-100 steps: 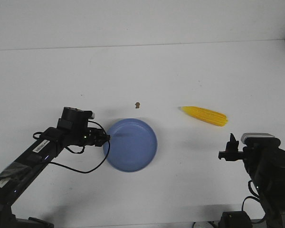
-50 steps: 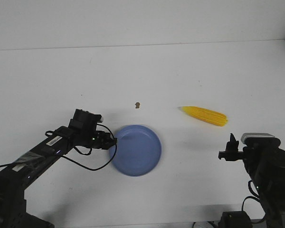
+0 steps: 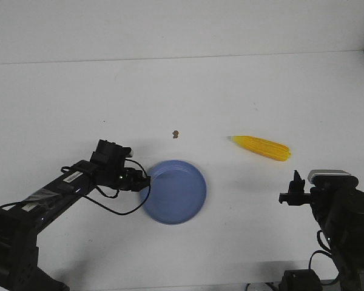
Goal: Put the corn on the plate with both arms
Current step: 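Push the blue plate with the left gripper toward the table center, then pull the left gripper back away from the plate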
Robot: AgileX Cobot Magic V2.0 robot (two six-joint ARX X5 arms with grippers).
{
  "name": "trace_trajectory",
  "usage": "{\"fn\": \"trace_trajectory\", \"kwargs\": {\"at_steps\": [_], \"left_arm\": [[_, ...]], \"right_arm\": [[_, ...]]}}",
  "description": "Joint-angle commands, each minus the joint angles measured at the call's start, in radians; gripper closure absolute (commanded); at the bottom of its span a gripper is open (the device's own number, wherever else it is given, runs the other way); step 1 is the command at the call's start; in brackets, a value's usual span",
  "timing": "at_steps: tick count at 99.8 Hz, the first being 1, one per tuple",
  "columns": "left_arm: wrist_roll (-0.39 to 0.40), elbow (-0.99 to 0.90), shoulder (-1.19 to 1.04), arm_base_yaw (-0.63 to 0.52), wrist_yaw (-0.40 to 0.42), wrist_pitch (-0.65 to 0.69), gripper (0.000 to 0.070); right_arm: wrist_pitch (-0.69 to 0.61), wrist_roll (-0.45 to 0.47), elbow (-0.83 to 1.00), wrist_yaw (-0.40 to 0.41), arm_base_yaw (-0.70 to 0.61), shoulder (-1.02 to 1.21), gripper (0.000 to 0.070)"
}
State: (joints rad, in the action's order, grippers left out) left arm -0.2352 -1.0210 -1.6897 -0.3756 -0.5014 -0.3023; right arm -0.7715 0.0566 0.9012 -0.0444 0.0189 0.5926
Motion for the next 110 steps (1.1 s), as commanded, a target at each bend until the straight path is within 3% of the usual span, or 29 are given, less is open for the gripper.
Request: {"fn": "trace_trajectory", "kwargs": {"at_steps": [1, 16, 35, 47, 61, 75, 96, 110], "left_arm": [[0.006, -0.006, -0.035, -0.007, 0.011, -0.014, 0.0651], [0.006, -0.006, -0.035, -0.007, 0.011, -0.012, 0.0359], [0.008, -0.006, -0.034, -0.005, -0.001, -0.011, 0.0263], [0.040, -0.006, -0.014, 0.006, -0.004, -0.009, 0.0000], [0.079, -0.006, 0.048, 0.045, 0.012, -0.009, 0.0000], [0.135, -0.006, 0.167, 0.113, 0.093, -0.010, 0.0000], [0.283, -0.006, 0.390, 0.209, 0.148, -0.055, 0.0000], [0.396, -0.006, 0.520, 0.235, 0.233, -0.138, 0.0000]], "right_arm": [[0.008, 0.000, 0.015, 0.003, -0.002, 0.004, 0.0275], [0.008, 0.000, 0.015, 0.003, -0.002, 0.004, 0.0275], [0.008, 0.000, 0.015, 0.003, -0.002, 0.004, 0.0275], [0.008, 0.000, 0.015, 0.003, -0.002, 0.004, 0.0275], [0.008, 0.000, 0.015, 0.003, -0.002, 0.004, 0.0276], [0.008, 0.000, 0.015, 0.003, -0.002, 0.004, 0.0275], [0.020, 0.001, 0.015, 0.003, -0.002, 0.004, 0.0275], [0.036, 0.000, 0.015, 0.003, -0.002, 0.005, 0.0275]]}}
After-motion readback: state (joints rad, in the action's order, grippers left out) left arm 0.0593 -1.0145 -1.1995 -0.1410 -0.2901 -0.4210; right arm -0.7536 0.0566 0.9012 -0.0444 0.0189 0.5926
